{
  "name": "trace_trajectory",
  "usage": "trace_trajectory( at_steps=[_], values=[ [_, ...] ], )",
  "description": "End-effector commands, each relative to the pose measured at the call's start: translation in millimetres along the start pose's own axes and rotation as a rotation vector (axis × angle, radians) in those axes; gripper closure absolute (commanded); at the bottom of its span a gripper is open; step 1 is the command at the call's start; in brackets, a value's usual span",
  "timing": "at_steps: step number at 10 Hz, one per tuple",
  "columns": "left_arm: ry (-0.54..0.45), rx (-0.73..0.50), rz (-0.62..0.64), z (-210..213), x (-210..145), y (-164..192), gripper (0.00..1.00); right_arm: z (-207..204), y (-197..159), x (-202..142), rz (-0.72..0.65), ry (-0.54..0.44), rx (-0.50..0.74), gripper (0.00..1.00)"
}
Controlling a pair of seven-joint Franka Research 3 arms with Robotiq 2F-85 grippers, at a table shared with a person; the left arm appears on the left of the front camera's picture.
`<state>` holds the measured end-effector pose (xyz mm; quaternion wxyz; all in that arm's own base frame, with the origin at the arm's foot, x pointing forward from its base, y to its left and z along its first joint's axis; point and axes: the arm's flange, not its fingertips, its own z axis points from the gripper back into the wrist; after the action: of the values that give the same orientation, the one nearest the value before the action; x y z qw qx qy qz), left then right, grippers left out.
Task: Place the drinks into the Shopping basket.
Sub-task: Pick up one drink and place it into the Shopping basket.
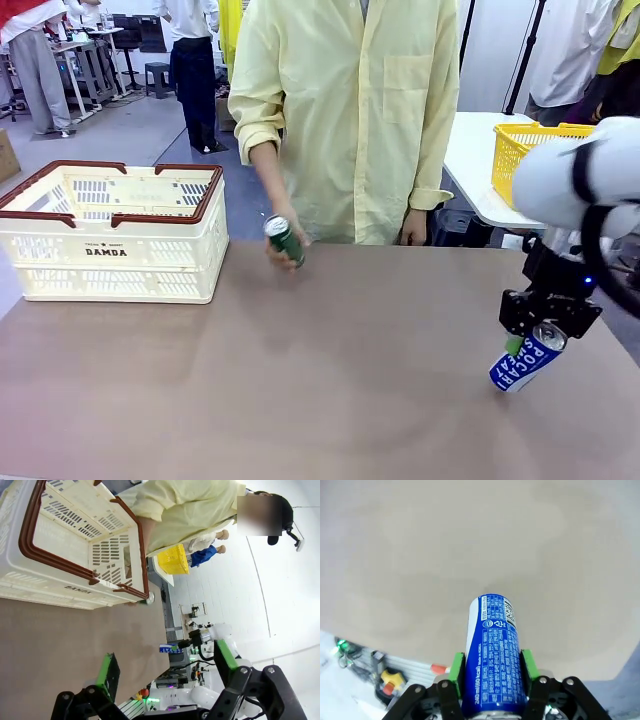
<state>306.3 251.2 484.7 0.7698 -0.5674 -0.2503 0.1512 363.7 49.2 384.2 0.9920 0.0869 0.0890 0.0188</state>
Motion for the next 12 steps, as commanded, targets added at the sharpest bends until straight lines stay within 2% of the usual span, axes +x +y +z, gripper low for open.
trace_trajectory(
  at_steps=[1,3,4,8,9,10,12],
  values=[
    [0.004,-0.01,0.005,2.1,-0.1,-2.6,0.0,78.3,22.3,-8.3,0.008,-0.008,0.08,1.0],
    [0.004,-0.01,0.005,2.1,-0.1,-2.6,0.0,91.5,23.5,1.4,-0.022,-0.018,0.122,1.0],
    [0.004,-0.01,0.005,2.1,-0.1,-2.6,0.0,66.3,8.8,-5.7,0.018,-0.006,0.086,1.0],
    [0.004,-0.01,0.005,2.1,-0.1,-2.6,0.0,69.7,11.0,-6.8,0.021,0.006,0.107,1.0],
    [0.004,-0.01,0.005,2.1,-0.1,-2.6,0.0,66.0,4.4,-11.3,-0.029,0.02,0.09,1.0],
    [0.004,-0.01,0.005,2.1,-0.1,-2.6,0.0,73.8,18.0,-8.1,-0.039,0.001,0.063,1.0],
    [0.004,-0.01,0.005,2.1,-0.1,-2.6,0.0,81.2,76.8,16.1,0.014,0.04,-0.064,1.0]
  ],
)
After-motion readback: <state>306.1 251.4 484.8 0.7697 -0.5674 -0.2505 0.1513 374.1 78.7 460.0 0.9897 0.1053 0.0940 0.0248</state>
